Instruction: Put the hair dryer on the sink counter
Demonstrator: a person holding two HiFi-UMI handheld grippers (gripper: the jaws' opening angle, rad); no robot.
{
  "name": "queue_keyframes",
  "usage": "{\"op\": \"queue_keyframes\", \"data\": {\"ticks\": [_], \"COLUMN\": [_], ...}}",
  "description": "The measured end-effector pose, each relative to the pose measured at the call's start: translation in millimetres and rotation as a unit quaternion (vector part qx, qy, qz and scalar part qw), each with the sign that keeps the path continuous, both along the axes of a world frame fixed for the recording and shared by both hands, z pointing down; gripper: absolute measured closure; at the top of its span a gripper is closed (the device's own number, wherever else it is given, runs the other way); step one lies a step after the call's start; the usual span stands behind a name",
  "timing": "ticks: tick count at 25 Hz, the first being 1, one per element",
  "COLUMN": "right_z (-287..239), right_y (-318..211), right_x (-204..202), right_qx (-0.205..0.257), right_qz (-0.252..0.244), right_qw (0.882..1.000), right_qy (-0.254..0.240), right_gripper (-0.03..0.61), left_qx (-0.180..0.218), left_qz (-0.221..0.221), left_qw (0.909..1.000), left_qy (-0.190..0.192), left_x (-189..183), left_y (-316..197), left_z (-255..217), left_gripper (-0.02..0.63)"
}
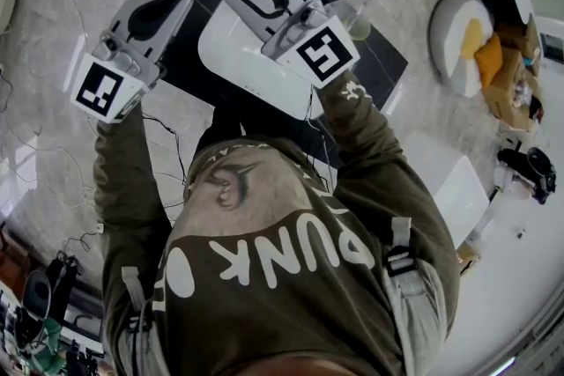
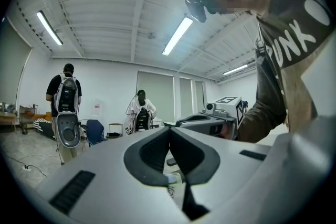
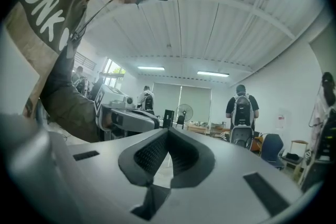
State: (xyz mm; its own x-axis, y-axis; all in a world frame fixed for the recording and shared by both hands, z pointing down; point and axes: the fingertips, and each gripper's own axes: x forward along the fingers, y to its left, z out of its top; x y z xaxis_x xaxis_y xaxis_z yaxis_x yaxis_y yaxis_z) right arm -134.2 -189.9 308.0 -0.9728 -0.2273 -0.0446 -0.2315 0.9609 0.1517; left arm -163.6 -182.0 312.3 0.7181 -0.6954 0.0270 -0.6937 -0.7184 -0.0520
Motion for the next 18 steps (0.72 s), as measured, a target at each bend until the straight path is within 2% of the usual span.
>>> {"op": "queue_keyframes", "data": {"ticks": [18], "right_z": [0.4], "right_y": [0.6], "right_x": [0.2], "right_qx": [0.003], "right_qz": [-0.001], "right_qw": [1.0], "right_qy": [0.004], "right_gripper": [0.571], "left_qx": [0.003], "left_qz": [0.0], "left_qw": [1.0], "left_qy": [0.0], "left_x": [1.2], "left_y": [-0.2], "left_z": [-0.1], "left_gripper": [0.623]}}
